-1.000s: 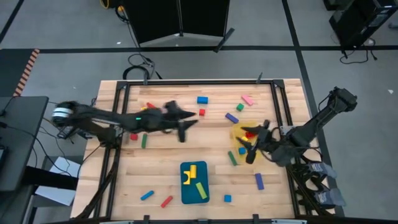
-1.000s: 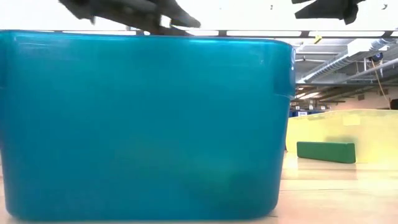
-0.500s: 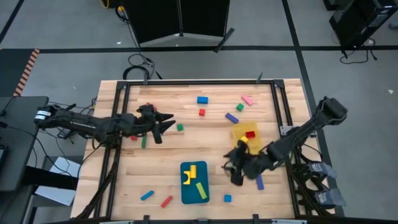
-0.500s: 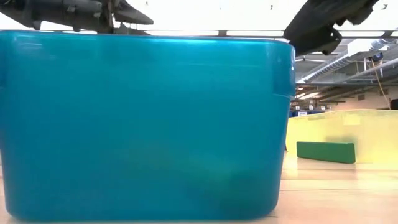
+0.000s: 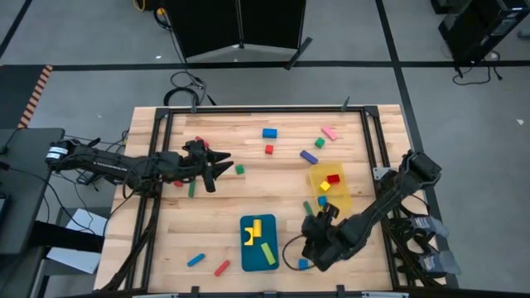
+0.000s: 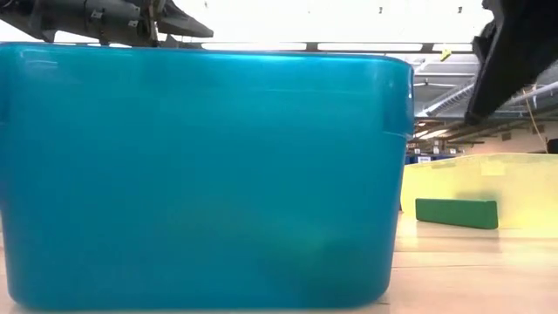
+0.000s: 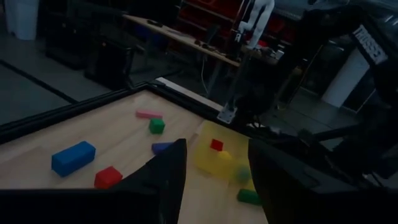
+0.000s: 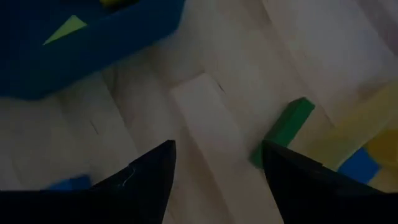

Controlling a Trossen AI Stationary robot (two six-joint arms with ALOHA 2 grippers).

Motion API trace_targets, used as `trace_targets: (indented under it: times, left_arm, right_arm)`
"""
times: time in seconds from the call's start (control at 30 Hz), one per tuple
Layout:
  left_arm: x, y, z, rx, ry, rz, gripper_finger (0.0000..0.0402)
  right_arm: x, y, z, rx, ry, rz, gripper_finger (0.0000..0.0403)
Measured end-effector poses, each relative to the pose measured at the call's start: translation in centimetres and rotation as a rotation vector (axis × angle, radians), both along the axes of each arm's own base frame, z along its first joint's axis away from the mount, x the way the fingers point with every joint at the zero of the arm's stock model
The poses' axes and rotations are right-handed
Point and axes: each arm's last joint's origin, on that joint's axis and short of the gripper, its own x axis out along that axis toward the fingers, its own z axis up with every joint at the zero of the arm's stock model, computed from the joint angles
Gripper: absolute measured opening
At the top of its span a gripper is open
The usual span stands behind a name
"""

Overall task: Sort blocks by size
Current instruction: Put the large green block into the blue bin

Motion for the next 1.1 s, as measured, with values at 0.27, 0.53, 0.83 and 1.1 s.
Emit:
trace_targets:
  times: [0.27,0.53,0.83,1.1]
  left_arm:
    - [0.0,0.0,0.0,0.026,0.008,-0.014,0.0179]
    - [0.0,-0.1,0.0,0.068,0.02,-0.034,0.018]
    - [0.0,-0.1,0.1,0.086,0.022,-0.034,0.018]
    - [0.1,-0.1,0.1,0.087,0.023,-0.045,0.018]
  right_arm:
    - [-2.1,3.6,-4.5,-0.125,-0.153,-0.184,0.024]
    - [-4.5,4.9,-7.7,-0.204,-0.238,-0.36,0.0222]
    - [-3.2,4.1,-10.5,-0.234,-0.234,-0.434,0.0223]
    - [-2.7,3.0,-10.9,-0.256,-0.239,-0.51,0.022]
